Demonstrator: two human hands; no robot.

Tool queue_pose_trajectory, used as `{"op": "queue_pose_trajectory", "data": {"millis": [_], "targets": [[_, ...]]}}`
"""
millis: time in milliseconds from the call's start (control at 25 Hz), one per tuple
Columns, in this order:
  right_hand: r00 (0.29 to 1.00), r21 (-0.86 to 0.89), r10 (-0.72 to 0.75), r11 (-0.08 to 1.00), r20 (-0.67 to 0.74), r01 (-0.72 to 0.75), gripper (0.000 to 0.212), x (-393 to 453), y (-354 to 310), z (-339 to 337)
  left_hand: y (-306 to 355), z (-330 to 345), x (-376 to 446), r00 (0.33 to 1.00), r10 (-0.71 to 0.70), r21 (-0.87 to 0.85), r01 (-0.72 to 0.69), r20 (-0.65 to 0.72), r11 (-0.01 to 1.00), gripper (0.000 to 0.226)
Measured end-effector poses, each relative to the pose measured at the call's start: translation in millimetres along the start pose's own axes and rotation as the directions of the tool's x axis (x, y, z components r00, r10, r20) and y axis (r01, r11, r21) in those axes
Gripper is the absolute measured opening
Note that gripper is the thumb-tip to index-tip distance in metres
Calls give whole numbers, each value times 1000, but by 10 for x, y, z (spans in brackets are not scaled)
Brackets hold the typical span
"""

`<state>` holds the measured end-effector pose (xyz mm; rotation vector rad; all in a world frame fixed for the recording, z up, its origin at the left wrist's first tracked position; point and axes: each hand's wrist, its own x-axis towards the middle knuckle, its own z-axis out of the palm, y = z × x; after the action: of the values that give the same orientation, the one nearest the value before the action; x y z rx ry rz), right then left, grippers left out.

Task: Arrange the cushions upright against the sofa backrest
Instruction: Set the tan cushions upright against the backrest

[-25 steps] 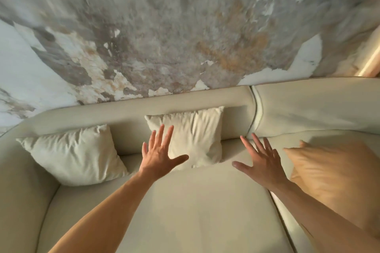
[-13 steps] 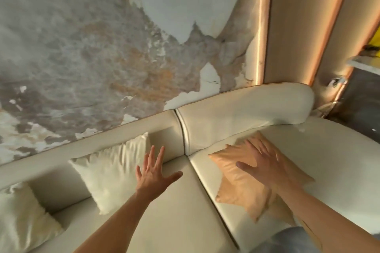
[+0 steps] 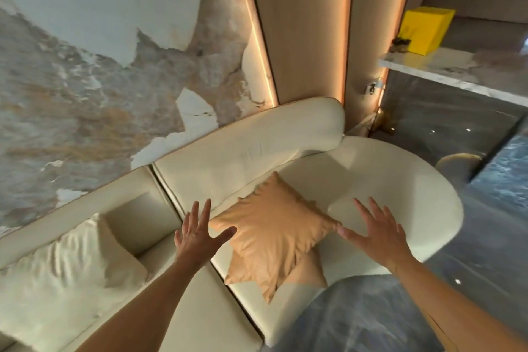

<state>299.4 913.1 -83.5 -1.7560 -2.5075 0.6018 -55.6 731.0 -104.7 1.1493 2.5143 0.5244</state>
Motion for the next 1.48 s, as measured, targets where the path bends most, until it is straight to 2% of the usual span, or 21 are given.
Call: {"op": "queue_pose_trajectory", "data": {"millis": [240, 440, 600, 800, 960, 1160, 1320, 1480], "targets": [[996, -7, 52, 999, 69, -52, 107, 262, 261, 104, 278, 441, 402, 996, 17, -4, -17, 85, 1000, 110], [991, -82, 18, 997, 130, -8, 92, 801, 138, 147, 171, 644, 844, 994, -53, -51, 59, 98, 997, 111], [980, -154, -4, 987, 200, 36, 101, 1214, -3, 190, 20, 780, 1074, 982, -134, -97, 147, 131, 984, 109], [958, -160, -59, 981, 280, 107, 105, 1776, -227, 286, -179, 914, 1163, 958, -232, -96, 250, 171, 963, 107], [902, -238, -180, 927, 392, 289, 98, 2193, -395, 437, -314, 961, 1119, 936, -306, -96, 325, 171, 941, 105], [829, -266, -282, 855, 484, 446, 107, 2721, -460, 611, -321, 1228, 838, 875, -444, -138, 473, 193, 870, 107], [727, -254, -385, 759, 568, 600, 102, 3188, -297, 618, -38, 1582, 700, 784, -587, -132, 616, 202, 777, 112], [642, -195, -440, 710, 628, 677, 94, 3501, 14, 562, 556, 1865, 631, 686, -708, -158, 728, 168, 667, 102]]}}
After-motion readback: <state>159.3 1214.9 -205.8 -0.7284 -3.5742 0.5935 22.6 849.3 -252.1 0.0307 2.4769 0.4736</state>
